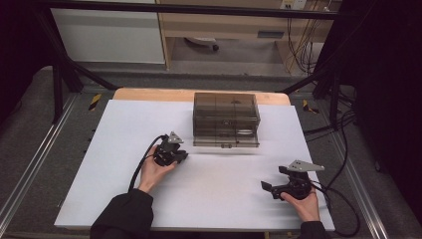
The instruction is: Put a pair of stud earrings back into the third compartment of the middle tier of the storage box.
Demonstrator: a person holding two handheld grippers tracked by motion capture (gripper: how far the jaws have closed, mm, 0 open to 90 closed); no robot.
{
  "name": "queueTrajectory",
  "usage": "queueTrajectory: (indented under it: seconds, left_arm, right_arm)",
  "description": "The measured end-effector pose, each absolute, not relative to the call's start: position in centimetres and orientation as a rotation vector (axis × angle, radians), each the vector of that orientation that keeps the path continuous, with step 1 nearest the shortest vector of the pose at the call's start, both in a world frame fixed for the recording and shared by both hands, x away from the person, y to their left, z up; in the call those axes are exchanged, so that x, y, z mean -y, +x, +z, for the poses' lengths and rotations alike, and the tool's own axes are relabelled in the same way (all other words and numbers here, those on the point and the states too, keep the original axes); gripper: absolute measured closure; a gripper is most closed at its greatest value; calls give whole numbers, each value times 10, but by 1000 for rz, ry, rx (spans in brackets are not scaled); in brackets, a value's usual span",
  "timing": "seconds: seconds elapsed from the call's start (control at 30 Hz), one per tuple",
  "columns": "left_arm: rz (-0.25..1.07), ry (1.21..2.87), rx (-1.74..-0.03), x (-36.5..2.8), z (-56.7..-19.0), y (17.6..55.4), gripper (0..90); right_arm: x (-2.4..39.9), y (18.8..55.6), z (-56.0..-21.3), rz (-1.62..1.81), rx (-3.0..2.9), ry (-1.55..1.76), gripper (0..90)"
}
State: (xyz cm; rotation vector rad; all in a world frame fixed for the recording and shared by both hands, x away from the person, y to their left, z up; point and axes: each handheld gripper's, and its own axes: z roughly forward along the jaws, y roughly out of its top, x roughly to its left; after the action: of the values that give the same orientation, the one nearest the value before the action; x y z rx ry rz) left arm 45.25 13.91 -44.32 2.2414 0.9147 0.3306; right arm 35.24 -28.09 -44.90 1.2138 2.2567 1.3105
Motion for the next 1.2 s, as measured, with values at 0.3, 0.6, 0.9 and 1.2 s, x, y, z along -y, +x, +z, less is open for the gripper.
queueTrajectory:
  seconds: [0.3, 0.6, 0.9, 1.2]
  left_arm:
    - [323, 2199, -927, -145, -432, 444, 814]
    - [303, 2159, -923, -145, -417, 434, 814]
    - [294, 2154, -901, -137, -404, 429, 814]
    - [291, 2158, -861, -122, -390, 428, 814]
  right_arm:
    - [281, 352, -449, 1310, -2259, 1213, 6]
    - [281, 352, -449, 1308, -2260, 1214, 6]
    - [281, 352, -449, 1309, -2258, 1215, 6]
    - [281, 352, -449, 1310, -2257, 1216, 6]
